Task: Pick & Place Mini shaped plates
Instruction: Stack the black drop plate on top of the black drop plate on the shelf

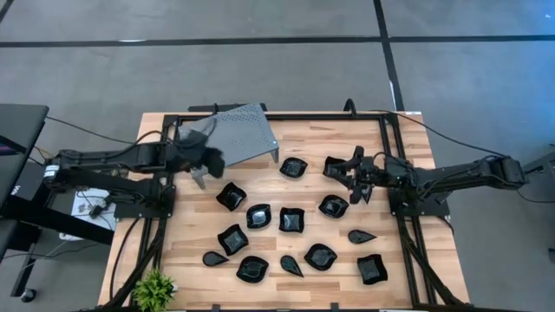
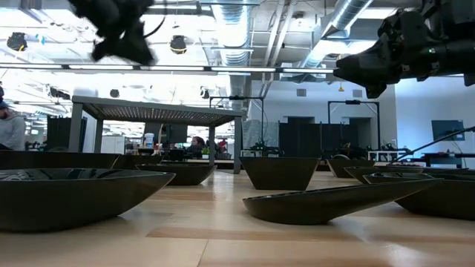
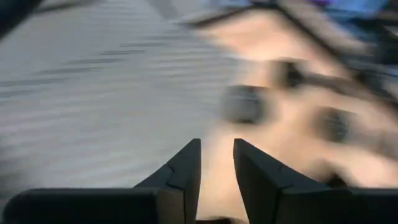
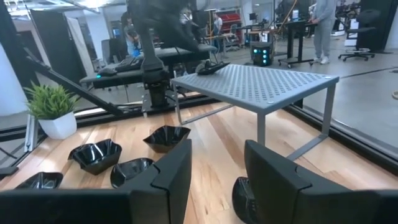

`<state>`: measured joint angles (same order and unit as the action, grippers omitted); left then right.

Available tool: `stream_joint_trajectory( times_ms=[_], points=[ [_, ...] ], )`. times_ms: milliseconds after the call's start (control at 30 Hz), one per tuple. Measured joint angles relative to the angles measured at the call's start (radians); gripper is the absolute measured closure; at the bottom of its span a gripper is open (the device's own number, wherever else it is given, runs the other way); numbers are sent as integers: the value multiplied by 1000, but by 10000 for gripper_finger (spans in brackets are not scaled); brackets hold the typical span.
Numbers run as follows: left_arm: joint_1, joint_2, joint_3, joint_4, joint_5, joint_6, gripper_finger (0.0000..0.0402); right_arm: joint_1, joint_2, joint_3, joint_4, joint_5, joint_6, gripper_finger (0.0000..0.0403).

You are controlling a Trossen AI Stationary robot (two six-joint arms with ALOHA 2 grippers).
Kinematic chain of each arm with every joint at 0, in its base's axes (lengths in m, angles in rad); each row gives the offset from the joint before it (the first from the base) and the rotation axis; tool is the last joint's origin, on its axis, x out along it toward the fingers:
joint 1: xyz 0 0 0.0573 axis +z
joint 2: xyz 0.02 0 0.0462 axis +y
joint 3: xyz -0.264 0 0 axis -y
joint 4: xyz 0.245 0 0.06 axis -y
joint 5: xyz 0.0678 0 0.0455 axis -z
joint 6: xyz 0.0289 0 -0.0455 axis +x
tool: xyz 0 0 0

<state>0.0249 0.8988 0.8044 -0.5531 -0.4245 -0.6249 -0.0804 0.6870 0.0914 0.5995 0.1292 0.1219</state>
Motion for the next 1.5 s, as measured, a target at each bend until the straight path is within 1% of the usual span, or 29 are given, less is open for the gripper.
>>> stream_joint_trajectory(
  times_ms=[67,133,200,300,400,500,600,700,900,1033,1267,1500],
  points=[
    [-67,30,-13,125,105,23,307,-7,0,0,0,0,0,260],
    [-149,77,-26,221,150,40,307,-10,0,0,0,0,0,261],
    [-241,136,-34,287,156,42,307,-14,0,0,0,0,0,263],
    [-384,249,-35,351,157,-13,307,-12,0,0,-13,0,1,264],
    [-521,363,-36,444,163,-28,307,-11,0,0,-37,-1,2,264],
    [-640,462,-36,500,163,-42,308,-12,1,0,-53,-1,3,265],
    [-744,542,-36,494,165,-176,308,-11,1,-1,-54,-1,3,266],
    [-824,590,-36,493,167,-309,308,-11,1,-1,-54,-1,3,265],
    [-917,652,-36,406,167,-455,308,-11,1,-1,-49,-17,3,267],
    [-957,687,-36,345,190,-505,308,-11,1,-1,-39,-28,3,270],
    [-967,691,-35,272,190,-510,308,-11,1,-1,-33,-28,3,268],
    [-966,618,-35,234,188,-510,308,-14,1,-1,-31,-28,3,270]
  ],
)
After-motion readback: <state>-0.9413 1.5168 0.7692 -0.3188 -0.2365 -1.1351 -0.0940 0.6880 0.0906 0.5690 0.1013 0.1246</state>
